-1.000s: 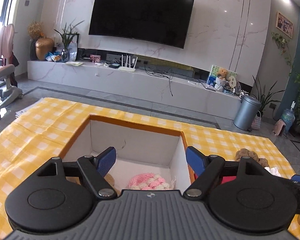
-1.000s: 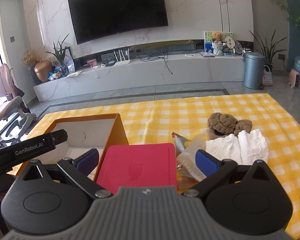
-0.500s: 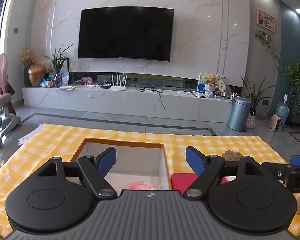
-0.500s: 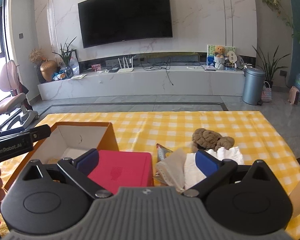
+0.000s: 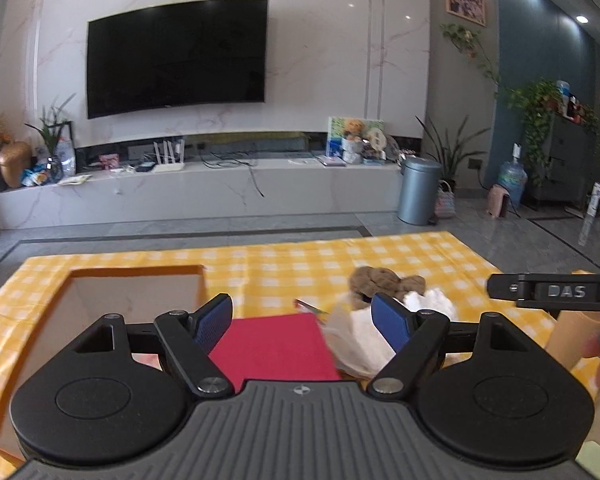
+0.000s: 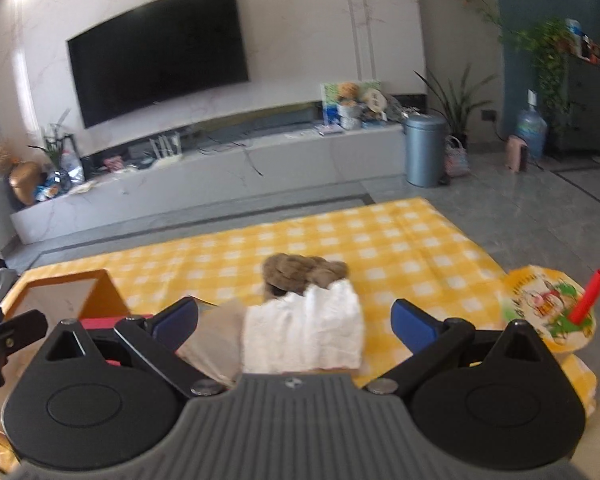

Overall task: Organize soft objects
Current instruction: 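Move both tools back toward the white cloth and mesh bag on the table, then grasp the white mesh bag with the left tool while the right tool grasps the white cloth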

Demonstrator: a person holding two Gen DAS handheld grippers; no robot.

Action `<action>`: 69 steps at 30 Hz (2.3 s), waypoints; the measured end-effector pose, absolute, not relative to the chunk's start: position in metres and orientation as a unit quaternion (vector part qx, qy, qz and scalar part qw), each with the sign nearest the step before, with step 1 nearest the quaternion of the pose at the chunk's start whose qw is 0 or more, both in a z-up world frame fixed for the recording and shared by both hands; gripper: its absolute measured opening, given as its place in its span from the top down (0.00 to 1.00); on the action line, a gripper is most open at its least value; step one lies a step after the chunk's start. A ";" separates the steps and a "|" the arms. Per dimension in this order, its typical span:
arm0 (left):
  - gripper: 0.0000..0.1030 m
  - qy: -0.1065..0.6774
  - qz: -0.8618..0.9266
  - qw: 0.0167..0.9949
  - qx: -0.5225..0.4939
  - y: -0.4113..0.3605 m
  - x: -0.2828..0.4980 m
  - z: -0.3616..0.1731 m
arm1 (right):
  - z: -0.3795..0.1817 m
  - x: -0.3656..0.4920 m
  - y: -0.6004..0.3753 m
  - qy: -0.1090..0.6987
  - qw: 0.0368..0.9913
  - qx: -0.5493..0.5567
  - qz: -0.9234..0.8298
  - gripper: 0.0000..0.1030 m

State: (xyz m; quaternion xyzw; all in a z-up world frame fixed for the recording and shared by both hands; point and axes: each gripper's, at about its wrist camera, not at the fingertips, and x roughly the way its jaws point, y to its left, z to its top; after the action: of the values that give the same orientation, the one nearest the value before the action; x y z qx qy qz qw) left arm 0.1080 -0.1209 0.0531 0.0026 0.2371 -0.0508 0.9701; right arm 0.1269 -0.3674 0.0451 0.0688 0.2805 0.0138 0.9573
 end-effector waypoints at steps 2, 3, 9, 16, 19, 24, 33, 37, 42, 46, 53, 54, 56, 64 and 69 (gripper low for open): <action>0.10 0.250 -0.060 0.966 0.011 -0.133 0.113 0.043 | 0.033 0.136 -0.376 0.300 0.951 0.072 0.004 0.02; 0.10 0.255 -0.063 0.965 0.015 -0.138 0.116 0.038 | 0.026 0.140 -0.378 0.309 0.948 0.072 -0.001 0.02; 0.10 0.286 -0.053 0.954 0.077 -0.166 0.141 0.009 | -0.006 0.167 -0.394 0.346 0.933 0.101 -0.009 0.02; 0.10 0.329 -0.069 0.931 0.141 -0.192 0.192 -0.008 | -0.027 0.185 -0.404 0.369 0.920 0.127 -0.024 0.02; 0.10 0.342 -0.077 0.918 0.184 -0.204 0.214 -0.017 | -0.036 0.192 -0.407 0.384 0.914 0.129 -0.023 0.02; 0.10 0.377 -0.083 0.893 0.230 -0.217 0.245 -0.038 | -0.049 0.206 -0.406 0.405 0.907 0.119 -0.019 0.02; 0.70 0.468 -0.072 0.843 0.255 -0.219 0.276 -0.064 | -0.051 0.214 -0.403 0.412 0.903 0.122 -0.024 0.02; 0.98 0.461 -0.065 0.845 0.264 -0.217 0.273 -0.060 | -0.052 0.218 -0.398 0.417 0.901 0.118 -0.023 0.02; 0.99 0.471 -0.077 0.857 0.194 -0.200 0.265 -0.039 | -0.054 0.219 -0.400 0.419 0.900 0.119 -0.031 0.02; 0.99 0.459 -0.099 0.871 0.140 -0.179 0.242 -0.015 | -0.056 0.219 -0.406 0.422 0.895 0.140 -0.047 0.02; 0.99 0.433 -0.157 0.885 0.065 -0.153 0.194 0.019 | -0.059 0.220 -0.406 0.428 0.891 0.141 -0.053 0.02; 0.99 0.430 -0.163 0.886 0.057 -0.151 0.186 0.021 | -0.059 0.220 -0.405 0.427 0.892 0.140 -0.051 0.02; 0.99 0.434 -0.176 0.883 0.042 -0.148 0.172 0.018 | -0.059 0.220 -0.404 0.426 0.893 0.137 -0.047 0.02; 0.95 0.445 -0.190 0.874 0.048 -0.166 0.139 -0.033 | -0.049 0.223 -0.387 0.349 0.934 0.075 -0.028 0.02; 0.64 0.466 -0.185 0.864 0.053 -0.180 0.138 -0.067 | -0.064 0.237 -0.377 0.383 0.921 0.069 -0.003 0.02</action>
State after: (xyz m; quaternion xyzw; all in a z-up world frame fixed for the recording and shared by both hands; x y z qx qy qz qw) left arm 0.1385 -0.1799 -0.0670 0.0529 0.4661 -0.1847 0.8636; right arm 0.2374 -0.3769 -0.0644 0.0691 0.3828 -0.0026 0.9212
